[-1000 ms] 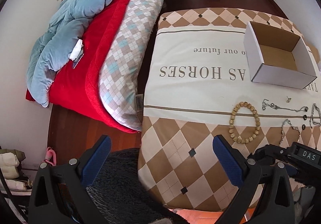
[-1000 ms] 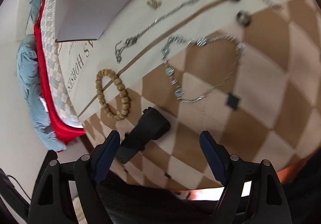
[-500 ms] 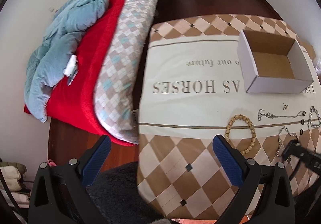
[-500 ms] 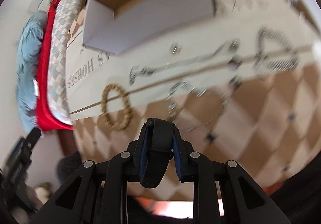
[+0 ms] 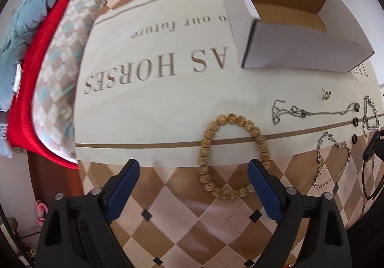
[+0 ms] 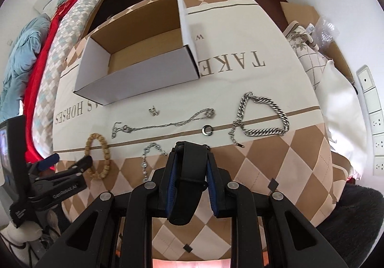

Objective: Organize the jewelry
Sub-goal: 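Grasp the black watch with the right tool while the left tool reaches the wooden bead bracelet, then grasp the wooden bead bracelet with the left tool while the right tool holds the watch, then lower the watch and bead bracelet into the white box and open both tools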

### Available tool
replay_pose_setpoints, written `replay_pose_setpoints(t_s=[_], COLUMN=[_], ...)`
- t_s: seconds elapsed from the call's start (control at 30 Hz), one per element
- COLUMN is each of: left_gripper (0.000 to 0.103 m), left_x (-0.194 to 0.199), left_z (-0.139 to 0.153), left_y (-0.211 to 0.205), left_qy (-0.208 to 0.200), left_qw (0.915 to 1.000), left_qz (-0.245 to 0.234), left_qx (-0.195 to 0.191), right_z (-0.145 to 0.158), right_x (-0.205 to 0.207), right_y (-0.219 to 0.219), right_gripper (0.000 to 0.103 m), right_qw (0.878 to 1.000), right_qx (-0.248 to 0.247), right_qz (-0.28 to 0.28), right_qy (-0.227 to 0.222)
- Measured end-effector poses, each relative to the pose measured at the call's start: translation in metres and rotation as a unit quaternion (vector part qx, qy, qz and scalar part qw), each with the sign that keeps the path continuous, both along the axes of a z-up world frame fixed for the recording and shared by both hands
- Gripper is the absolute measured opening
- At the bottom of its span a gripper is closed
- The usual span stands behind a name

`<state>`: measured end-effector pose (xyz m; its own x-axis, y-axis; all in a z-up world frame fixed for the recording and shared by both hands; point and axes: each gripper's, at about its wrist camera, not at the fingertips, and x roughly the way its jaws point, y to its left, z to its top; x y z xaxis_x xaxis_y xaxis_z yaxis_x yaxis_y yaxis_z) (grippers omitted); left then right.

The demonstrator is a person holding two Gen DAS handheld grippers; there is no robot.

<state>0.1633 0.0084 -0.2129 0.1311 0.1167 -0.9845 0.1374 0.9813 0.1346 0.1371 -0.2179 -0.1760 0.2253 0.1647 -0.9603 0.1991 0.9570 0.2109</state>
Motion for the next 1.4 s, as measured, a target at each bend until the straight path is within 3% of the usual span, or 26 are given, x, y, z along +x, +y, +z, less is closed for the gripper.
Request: replay_pose_setpoints(t_s=[0.17,0.23,0.3,0.33,0.4,0.47,0.73,1.1,1.3,1.4], left_gripper=[0.084,0.076,0.053,0.046,0.02,0.007,0.007,0.007,0.007,0.007], left_x=[-0.001,-0.001,-0.002,-0.001,-0.003,-0.005,-0.013,-0.009,0.022,0.044], left_z=[-0.012,-0.011,-0.009,-0.008,-0.006,-0.006,0.019,0.112,0.164,0.174], left_y=[-0.002,-0.001,-0.001,-0.002,-0.005,-0.008,-0.004,-0.01,-0.029,-0.038], left_qy=[0.008,0.006,0.005,0.004,-0.003,-0.005,-0.04,-0.108,-0.141,-0.152], left_qw=[0.9999,0.9997,0.999,0.9985,0.9983,0.9984,0.9976,0.9873,0.9775,0.9753], left_qz=[0.004,0.004,0.004,0.004,0.0,-0.003,0.002,-0.014,-0.045,-0.054], left_qx=[-0.011,-0.023,-0.045,-0.054,-0.058,-0.056,-0.057,-0.116,-0.151,-0.151], right_z=[0.0,0.002,0.003,0.002,0.002,0.001,0.012,0.05,0.084,0.098], right_x=[-0.002,-0.003,-0.003,-0.004,-0.004,-0.004,-0.006,0.005,0.035,0.064], right_y=[0.0,0.0,0.002,0.002,0.004,0.004,0.001,-0.003,-0.004,-0.002], right_gripper=[0.025,0.025,0.025,0.025,0.025,0.025,0.025,0.025,0.024,0.024], right_qw=[1.0,1.0,1.0,1.0,1.0,1.0,0.999,0.997,0.993,0.992], right_qx=[0.002,0.002,0.002,0.003,0.004,0.008,0.023,0.056,0.073,0.063], right_qz=[-0.01,-0.01,-0.01,-0.01,-0.011,-0.012,-0.022,-0.022,-0.012,-0.004], right_qy=[-0.003,-0.007,-0.008,-0.009,-0.007,-0.006,-0.017,-0.055,-0.092,-0.112])
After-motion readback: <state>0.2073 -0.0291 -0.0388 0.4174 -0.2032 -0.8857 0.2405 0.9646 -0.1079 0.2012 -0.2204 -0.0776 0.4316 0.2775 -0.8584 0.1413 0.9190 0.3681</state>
